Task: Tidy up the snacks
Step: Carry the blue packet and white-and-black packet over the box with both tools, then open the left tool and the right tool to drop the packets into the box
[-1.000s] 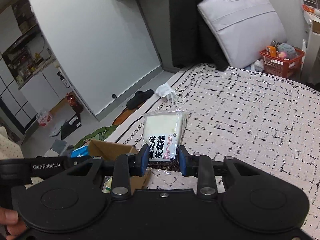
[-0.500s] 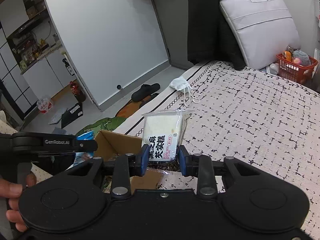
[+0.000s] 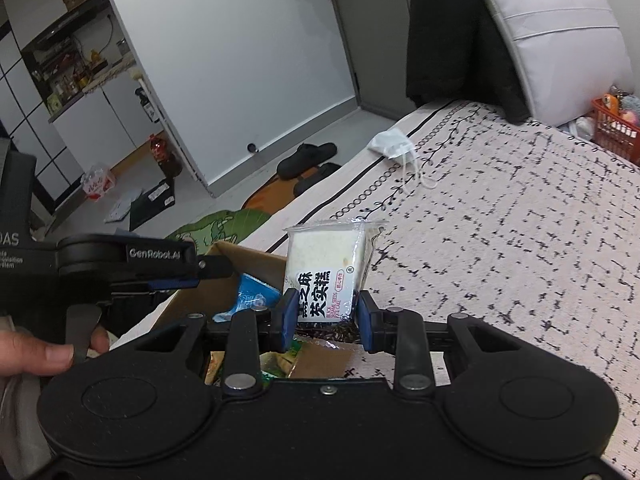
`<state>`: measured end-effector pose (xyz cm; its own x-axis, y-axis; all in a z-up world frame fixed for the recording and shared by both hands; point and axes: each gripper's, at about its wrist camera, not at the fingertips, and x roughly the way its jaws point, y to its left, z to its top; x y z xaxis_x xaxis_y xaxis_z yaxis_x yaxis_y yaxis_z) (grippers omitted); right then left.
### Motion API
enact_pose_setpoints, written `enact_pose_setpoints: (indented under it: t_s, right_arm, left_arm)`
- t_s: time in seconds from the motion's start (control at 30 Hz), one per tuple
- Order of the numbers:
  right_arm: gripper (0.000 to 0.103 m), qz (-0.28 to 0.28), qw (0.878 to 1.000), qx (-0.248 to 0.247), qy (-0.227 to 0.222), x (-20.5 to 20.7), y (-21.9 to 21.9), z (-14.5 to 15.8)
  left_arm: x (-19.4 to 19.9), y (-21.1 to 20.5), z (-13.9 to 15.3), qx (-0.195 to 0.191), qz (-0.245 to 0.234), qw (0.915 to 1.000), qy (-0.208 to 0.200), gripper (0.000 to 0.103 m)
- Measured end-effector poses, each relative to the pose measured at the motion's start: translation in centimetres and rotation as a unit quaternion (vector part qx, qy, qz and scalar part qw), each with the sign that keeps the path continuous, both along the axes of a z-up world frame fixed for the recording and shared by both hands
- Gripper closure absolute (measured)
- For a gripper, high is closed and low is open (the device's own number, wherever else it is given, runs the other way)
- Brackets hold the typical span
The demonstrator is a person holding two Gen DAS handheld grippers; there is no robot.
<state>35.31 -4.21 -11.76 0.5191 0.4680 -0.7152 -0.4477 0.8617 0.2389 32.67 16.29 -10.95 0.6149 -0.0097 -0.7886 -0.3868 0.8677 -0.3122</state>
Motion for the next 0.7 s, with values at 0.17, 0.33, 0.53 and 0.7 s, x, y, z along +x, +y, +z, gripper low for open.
enact_pose_setpoints:
  t_s: [0.17,0.33,0.53,0.7]
  right_arm:
    - [0.073,0.011,1.000,-0.005,0.014,0.1,1.4,-0.6]
    - [0.072,0.022,0.999,-0.006,0.030,-0.2,2.6,-0.9]
    - [0.071,0.019,0.999,-0.004,0.038,-0.6,3.7,-0.8]
    - [0.047,0.015,0.999,-0.044,0.001,-1.6,4.5,-0.4]
  left_arm:
    - [0.3,1.0,-0.1,-0.005,0.004,1.0000,-0.001,0.063]
    - [0.0,1.6,-0.1,-0.012,0.003,0.9999,0.004,0.062]
    - [-1.0,1.9,0.1,-0.021,0.006,0.9998,0.006,0.054]
    - [-2.1,2.0,0.8,-0.020,0.005,0.9998,0.003,0.042]
